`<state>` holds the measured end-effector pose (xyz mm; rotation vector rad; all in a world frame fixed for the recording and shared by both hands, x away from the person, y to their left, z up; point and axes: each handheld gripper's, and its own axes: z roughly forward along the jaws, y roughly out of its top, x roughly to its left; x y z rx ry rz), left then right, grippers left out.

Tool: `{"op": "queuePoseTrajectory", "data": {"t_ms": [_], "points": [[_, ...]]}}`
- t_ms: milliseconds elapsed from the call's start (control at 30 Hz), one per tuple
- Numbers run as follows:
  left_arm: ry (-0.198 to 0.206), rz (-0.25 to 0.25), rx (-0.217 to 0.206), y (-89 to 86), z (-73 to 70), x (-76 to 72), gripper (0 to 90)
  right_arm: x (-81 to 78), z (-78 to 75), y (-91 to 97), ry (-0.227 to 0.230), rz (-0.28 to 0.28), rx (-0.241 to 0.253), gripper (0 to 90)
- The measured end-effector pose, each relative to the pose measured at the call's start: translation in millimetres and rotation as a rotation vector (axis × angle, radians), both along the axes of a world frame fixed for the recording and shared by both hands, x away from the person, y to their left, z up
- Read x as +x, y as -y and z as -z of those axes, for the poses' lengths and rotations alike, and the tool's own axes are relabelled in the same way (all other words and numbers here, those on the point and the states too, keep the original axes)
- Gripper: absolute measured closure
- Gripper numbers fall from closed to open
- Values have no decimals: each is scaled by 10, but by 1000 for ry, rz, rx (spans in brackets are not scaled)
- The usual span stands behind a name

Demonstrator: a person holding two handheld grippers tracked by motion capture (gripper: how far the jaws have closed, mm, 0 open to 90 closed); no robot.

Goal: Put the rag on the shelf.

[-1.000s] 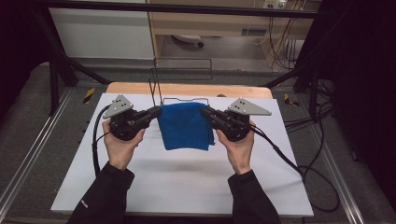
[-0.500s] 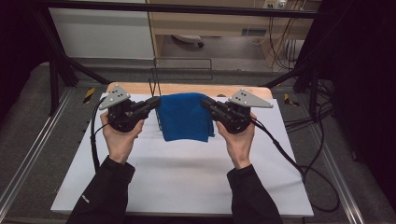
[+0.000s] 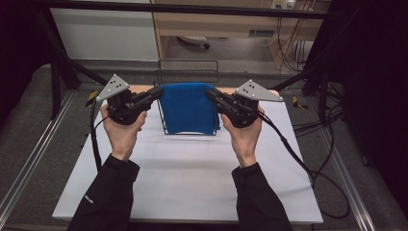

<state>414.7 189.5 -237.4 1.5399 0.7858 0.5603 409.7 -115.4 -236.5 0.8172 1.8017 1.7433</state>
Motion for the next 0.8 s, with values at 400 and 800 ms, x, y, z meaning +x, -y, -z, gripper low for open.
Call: {"op": "queuePoseTrajectory", "data": {"t_ms": [400,800], "points": [[28,-27,-18,-27,-222,122,866,115,-185,-58,27,14,19,848],[41,-31,-42,-37,-404,273,866,261,-350,-90,43,31,16,847]]}}
